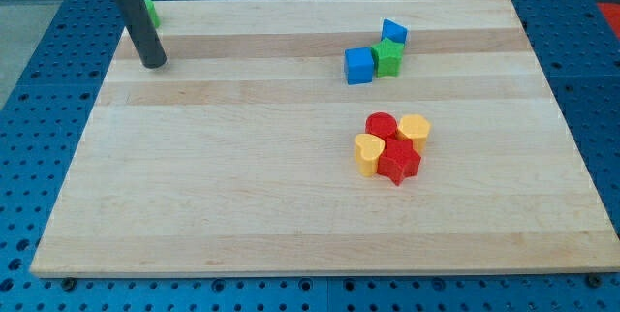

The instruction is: Move your arm to the right of the red and yellow blocks

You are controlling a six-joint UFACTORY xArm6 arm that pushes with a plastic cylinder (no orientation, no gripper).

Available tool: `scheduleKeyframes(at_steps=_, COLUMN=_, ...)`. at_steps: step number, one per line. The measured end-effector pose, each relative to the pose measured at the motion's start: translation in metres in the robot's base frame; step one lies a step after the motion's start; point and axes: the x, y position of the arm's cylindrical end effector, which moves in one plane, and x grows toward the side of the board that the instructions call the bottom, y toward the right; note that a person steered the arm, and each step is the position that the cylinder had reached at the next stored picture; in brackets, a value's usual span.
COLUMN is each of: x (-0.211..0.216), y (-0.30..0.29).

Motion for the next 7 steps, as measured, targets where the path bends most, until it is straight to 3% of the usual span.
scheduleKeyframes(at_steps=2, x=0.07, y=0.026)
scheduleKeyframes(at_steps=3, x=0.15, y=0.045)
scheduleKeyframes(at_steps=5, x=0.283, y=0.192)
scheduleKeyframes(at_steps=7, x=0.279, y=0.397)
